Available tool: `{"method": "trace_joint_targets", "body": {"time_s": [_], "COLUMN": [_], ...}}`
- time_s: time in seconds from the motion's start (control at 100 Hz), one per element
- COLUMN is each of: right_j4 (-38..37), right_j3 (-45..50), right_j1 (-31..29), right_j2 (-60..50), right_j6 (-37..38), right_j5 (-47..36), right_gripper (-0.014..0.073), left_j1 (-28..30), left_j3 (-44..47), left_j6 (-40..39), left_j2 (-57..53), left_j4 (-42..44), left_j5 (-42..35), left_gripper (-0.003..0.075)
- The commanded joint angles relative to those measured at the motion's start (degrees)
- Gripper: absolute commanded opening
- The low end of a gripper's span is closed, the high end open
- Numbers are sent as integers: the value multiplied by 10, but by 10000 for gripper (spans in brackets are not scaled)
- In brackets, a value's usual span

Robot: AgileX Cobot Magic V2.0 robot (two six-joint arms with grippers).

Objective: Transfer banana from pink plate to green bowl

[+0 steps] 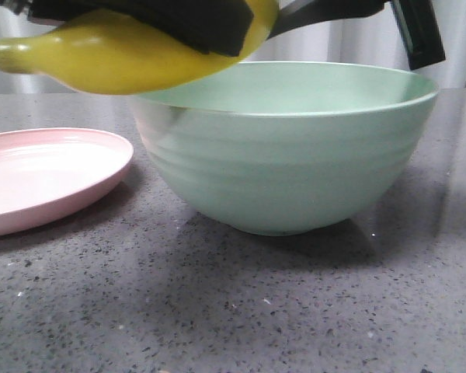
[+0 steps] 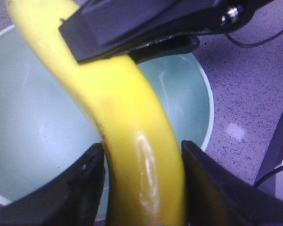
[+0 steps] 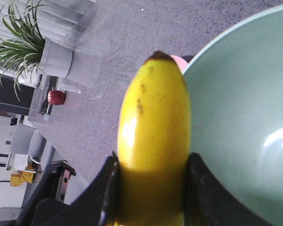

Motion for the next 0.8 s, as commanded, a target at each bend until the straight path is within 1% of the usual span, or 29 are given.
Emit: {"method": "trace_joint_targets", "body": {"time_s": [0.0,0.04,0.19,0.29,0.56,0.63,0.79], "right_j4": [44,48,49,48,32,7,-76], "right_j3": [-19,-19,-22,-34,-58,-58,-58], "right_j1": [-2,-2,-6,-13,-26,-26,-26], "right_j2": [-11,-11,-11,-11,-11,-11,-11], "right_j6": [-16,-24,-42,-85,-174,-190,-190], "right_j5": [27,25,11,8,-49,-65,-93], "right_gripper": [-71,-71,-71,-71,-71,-71,-71], "left_j1": [-5,-5,-5,-5,-5,-5,-5], "left_j3": [-21,-22,-30,-37,-51,-51,-51], "left_j6": [1,1,6,6,6,6,6], "left_j2": [-16,-20,-38,-49,-77,-83,-85], "left_j4": [-11,-11,-1,-1,0,0,0], "left_j5": [-47,-50,-43,-46,-51,-55,-58], "left_gripper": [328,335,400,402,402,401,401]}}
